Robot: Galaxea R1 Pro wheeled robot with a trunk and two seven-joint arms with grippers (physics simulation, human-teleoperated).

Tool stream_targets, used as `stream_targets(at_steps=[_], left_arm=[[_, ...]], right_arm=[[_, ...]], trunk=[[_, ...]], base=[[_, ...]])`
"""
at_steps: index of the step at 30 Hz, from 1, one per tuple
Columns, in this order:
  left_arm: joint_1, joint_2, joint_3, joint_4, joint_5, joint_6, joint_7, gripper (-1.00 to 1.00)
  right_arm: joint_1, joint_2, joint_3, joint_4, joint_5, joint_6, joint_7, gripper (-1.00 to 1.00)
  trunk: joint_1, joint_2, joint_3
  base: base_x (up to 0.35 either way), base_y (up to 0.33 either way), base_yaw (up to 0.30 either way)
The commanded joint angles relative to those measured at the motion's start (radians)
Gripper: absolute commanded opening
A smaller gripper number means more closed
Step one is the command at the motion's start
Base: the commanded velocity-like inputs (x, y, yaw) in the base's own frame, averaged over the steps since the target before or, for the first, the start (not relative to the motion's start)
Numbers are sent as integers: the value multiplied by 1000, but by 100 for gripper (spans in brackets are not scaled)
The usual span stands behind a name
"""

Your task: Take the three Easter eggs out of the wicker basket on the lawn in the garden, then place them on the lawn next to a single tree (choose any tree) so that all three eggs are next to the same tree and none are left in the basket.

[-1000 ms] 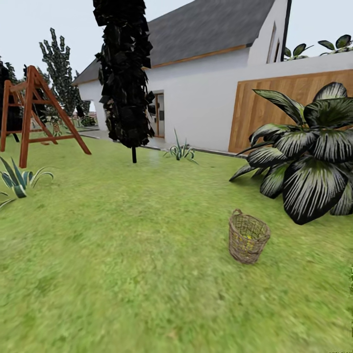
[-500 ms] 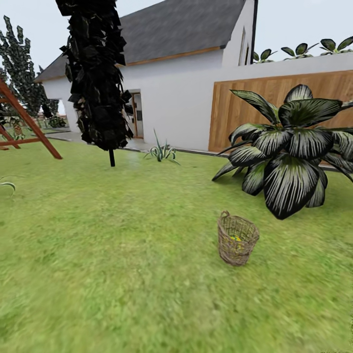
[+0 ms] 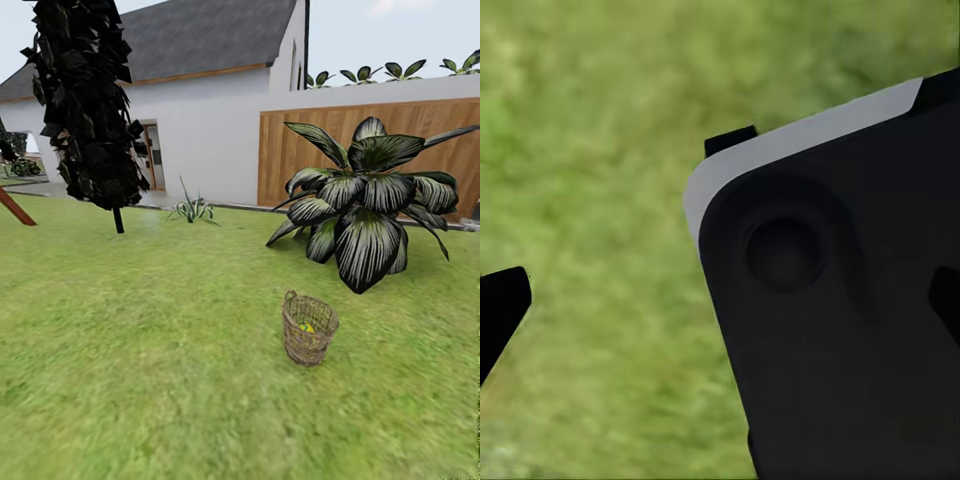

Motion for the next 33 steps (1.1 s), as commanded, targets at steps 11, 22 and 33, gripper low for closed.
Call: stream_targets(at_steps=[11, 22, 33], left_arm=[[0, 0, -6, -1, 0, -3, 2, 100], [0, 0, -6, -1, 1, -3, 2, 100], [0, 1, -5, -1, 1, -3, 2, 100]], right_arm=[[0, 0, -4, 0, 0, 0, -1, 100], [0, 0, -5, 1, 0, 0, -1, 100], [0, 0, -5, 1, 0, 0, -1, 100]], trunk=[[1, 0, -1], [1, 0, -1], [1, 0, -1]], base=[[295, 209, -276], [293, 211, -276], [281, 219, -276]])
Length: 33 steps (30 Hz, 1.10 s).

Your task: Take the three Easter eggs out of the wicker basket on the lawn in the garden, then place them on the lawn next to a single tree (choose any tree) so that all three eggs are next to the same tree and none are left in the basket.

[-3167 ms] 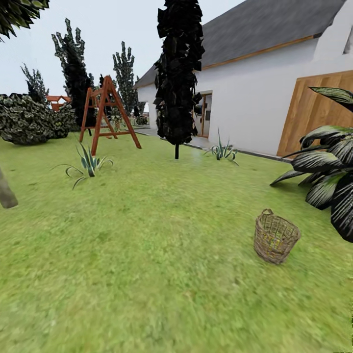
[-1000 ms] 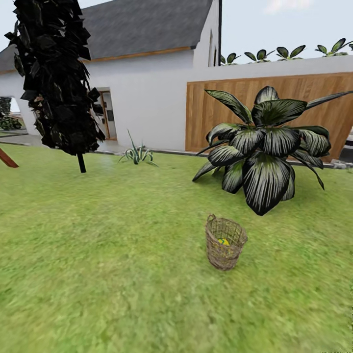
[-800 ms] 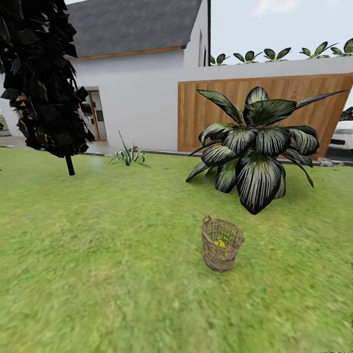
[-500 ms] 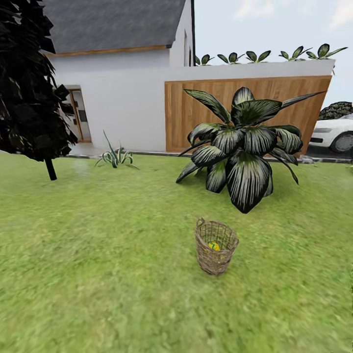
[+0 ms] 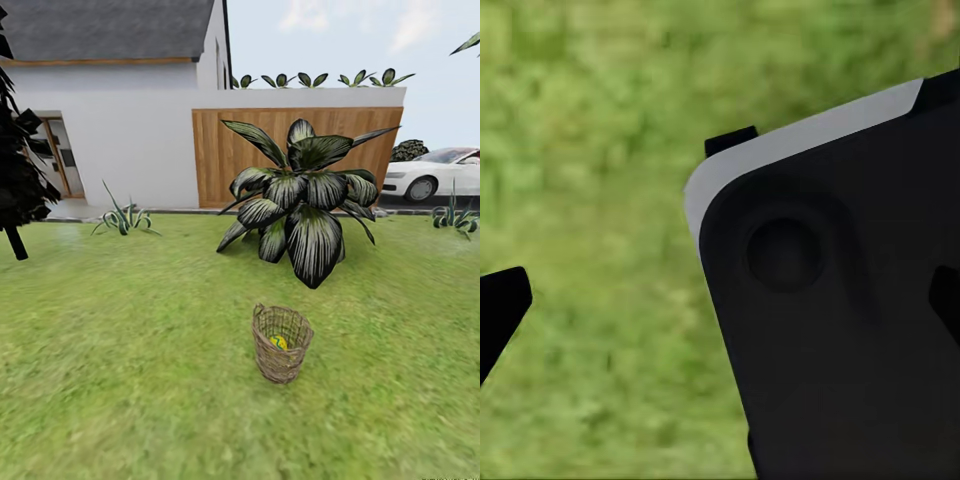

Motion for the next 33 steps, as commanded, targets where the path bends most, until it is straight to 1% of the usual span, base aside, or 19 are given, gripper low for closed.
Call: stream_targets(at_steps=[1, 12, 23, 33], left_arm=[[-1, 0, -6, 0, 0, -3, 2, 100], [0, 0, -6, 0, 0, -3, 3, 100], [0, 0, -6, 0, -1, -3, 2, 100], [0, 0, -6, 0, -1, -3, 2, 100]], right_arm=[[0, 0, -4, 0, 0, 0, -1, 100], [0, 0, -4, 0, 0, -1, -1, 100], [0, 2, -2, -1, 0, -2, -1, 100], [0, 2, -2, -2, 0, -2, -1, 100]], trunk=[[0, 0, -1], [0, 0, -1], [0, 0, -1], [0, 0, -1]], base=[[263, 238, -276], [231, 261, -259], [194, 283, -64], [165, 295, -221]])
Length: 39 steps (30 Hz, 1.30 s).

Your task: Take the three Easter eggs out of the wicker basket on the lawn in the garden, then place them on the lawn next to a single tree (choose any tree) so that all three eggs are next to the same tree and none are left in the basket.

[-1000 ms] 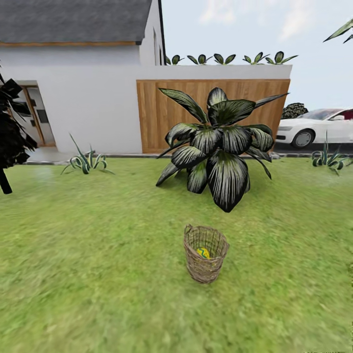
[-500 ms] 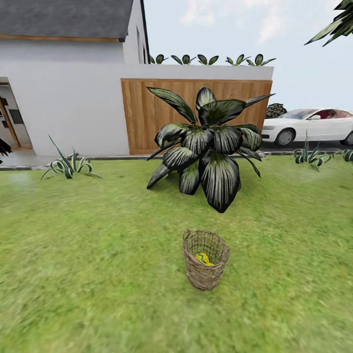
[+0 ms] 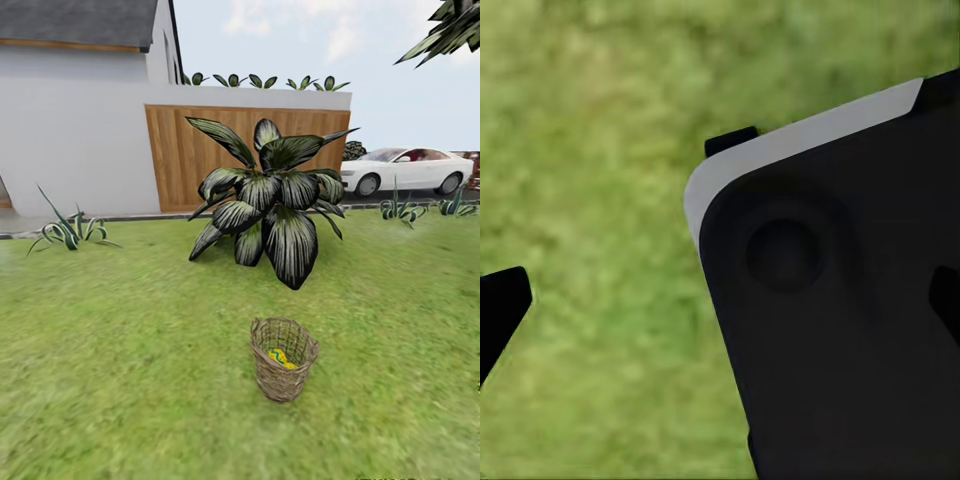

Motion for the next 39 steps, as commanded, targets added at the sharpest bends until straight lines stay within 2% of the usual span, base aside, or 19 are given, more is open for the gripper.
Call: stream_targets(at_steps=[1, 28, 39], left_arm=[[0, 0, -6, 0, 0, -3, 2, 100], [0, 0, -6, 0, 1, -3, 3, 100], [0, 0, -6, 0, 2, -3, 3, 100]], right_arm=[[0, 0, -4, 0, 0, 0, -1, 100], [0, 0, -4, 0, 0, 0, -1, 100], [0, -1, -5, -1, 1, 1, -1, 100]], trunk=[[0, 0, -1], [0, 0, -1], [0, 0, -1]], base=[[144, 304, -264], [125, 310, -268], [170, 303, -57]])
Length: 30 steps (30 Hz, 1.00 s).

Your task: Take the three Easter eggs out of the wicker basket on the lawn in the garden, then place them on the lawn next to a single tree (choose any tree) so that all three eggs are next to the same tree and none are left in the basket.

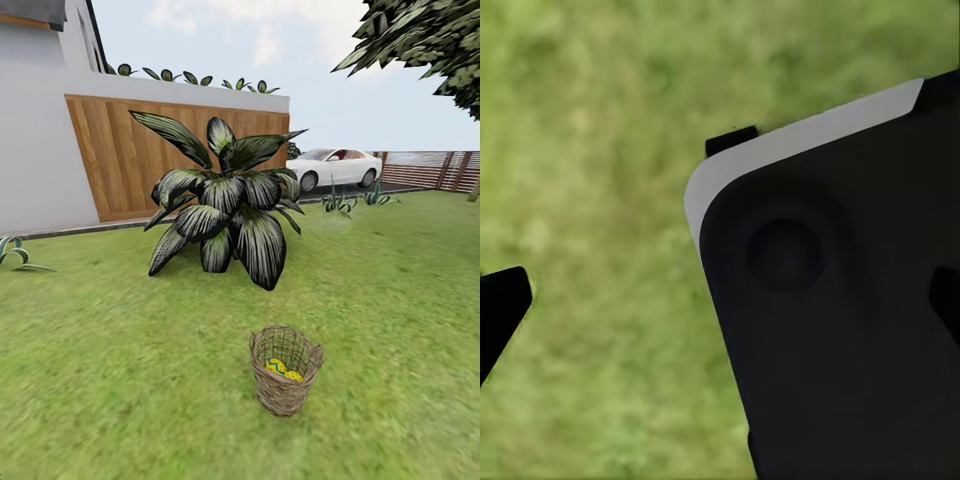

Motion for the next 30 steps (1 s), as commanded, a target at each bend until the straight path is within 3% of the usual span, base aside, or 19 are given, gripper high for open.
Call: stream_targets(at_steps=[1, 14, 30], left_arm=[[0, 0, -6, 0, 0, -3, 2, 100], [-1, 0, -6, 0, -1, -29, 2, 100], [0, -1, -6, 1, -2, -41, 2, 100]], right_arm=[[0, 0, -4, 0, 0, 0, -1, 100], [0, 1, -6, 1, -2, 1, -1, 100], [0, 2, -4, 1, -2, 0, -1, 100]], trunk=[[0, 0, -1], [0, 0, -1], [0, 0, -1]], base=[[189, 298, -9], [163, 223, -2], [203, -101, 0]])
